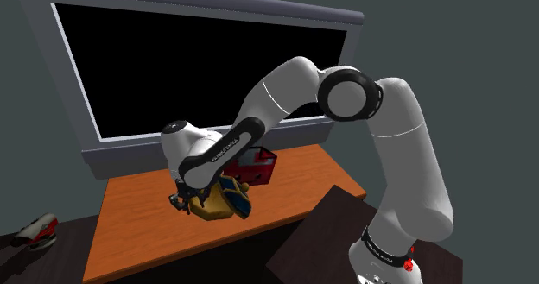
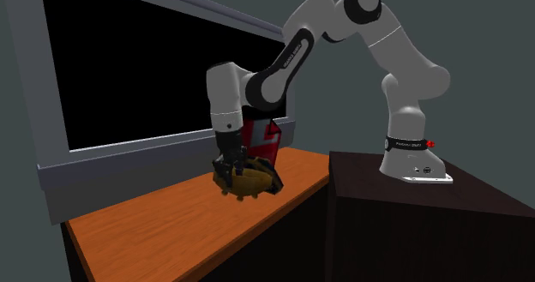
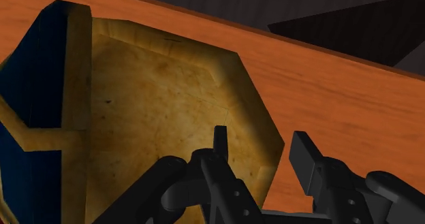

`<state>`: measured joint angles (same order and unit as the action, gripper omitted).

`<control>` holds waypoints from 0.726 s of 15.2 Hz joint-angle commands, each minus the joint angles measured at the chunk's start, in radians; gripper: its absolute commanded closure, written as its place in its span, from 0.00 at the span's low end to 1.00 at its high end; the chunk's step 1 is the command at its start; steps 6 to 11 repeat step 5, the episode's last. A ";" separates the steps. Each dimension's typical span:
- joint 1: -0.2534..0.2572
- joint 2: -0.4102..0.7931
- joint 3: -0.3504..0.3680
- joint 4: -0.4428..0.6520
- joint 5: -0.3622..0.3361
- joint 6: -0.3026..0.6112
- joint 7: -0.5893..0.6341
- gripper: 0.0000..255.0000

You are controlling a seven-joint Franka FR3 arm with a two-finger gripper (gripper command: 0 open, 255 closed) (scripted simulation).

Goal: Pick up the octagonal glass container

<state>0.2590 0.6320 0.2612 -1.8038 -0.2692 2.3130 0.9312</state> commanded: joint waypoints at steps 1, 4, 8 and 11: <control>-0.004 -0.023 0.006 -0.003 0.007 -0.017 -0.005 1.00; -0.007 -0.044 0.011 -0.004 0.014 -0.036 -0.010 1.00; -0.007 -0.044 0.011 -0.004 0.014 -0.036 -0.010 1.00; -0.007 -0.044 0.011 -0.004 0.014 -0.036 -0.010 1.00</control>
